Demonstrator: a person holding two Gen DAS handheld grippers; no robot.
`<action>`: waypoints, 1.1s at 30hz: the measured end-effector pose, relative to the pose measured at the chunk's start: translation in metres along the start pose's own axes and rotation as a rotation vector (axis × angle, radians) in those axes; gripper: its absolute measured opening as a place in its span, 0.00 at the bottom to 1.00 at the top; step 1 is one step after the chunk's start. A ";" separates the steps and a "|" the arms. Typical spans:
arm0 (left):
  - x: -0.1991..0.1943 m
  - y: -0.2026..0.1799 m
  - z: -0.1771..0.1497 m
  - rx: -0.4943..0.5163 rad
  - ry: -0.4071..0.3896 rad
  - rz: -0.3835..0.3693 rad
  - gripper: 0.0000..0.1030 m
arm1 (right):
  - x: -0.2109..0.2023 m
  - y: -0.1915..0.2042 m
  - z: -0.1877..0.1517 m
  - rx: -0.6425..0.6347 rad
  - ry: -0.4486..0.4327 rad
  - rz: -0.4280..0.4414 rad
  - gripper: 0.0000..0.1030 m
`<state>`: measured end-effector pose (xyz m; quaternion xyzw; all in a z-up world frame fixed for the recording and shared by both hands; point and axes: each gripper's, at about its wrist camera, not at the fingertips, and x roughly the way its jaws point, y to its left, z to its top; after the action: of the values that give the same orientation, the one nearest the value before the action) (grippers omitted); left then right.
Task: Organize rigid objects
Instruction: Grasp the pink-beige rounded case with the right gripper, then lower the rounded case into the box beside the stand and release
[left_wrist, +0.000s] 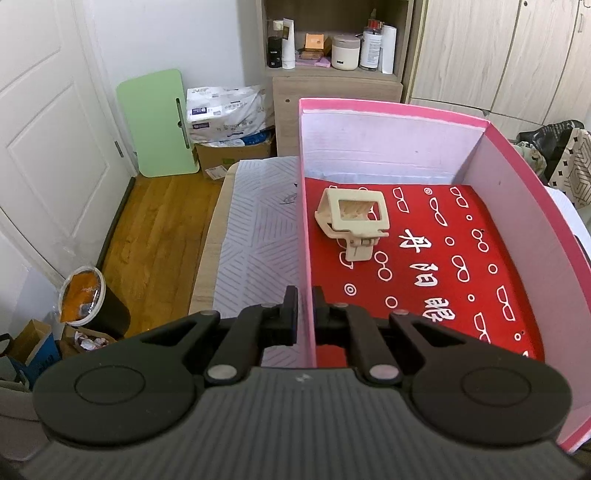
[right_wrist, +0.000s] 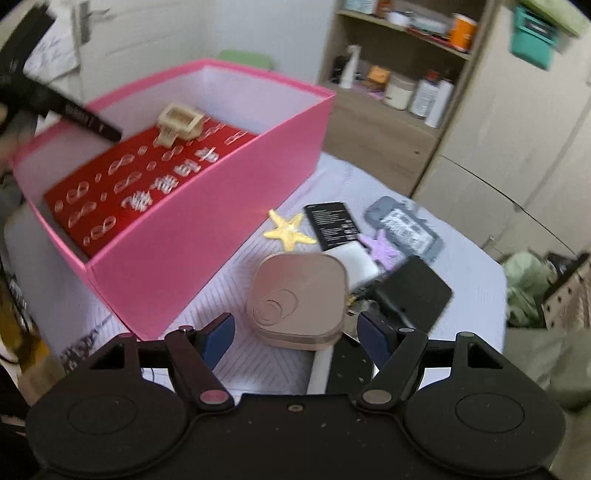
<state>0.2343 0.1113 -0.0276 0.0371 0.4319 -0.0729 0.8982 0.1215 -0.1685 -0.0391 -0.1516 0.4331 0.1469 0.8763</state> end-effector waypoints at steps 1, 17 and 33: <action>-0.001 -0.001 -0.001 0.003 -0.002 0.004 0.07 | 0.005 0.001 0.001 -0.007 -0.002 0.001 0.76; -0.001 0.000 0.000 0.010 -0.007 0.008 0.06 | 0.046 -0.006 0.010 0.005 0.005 0.009 0.77; -0.002 0.004 0.000 -0.025 -0.012 -0.026 0.06 | -0.012 -0.046 0.038 0.262 -0.144 0.094 0.76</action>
<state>0.2335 0.1156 -0.0264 0.0200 0.4280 -0.0792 0.9001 0.1591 -0.1971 -0.0012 -0.0048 0.3909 0.1405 0.9096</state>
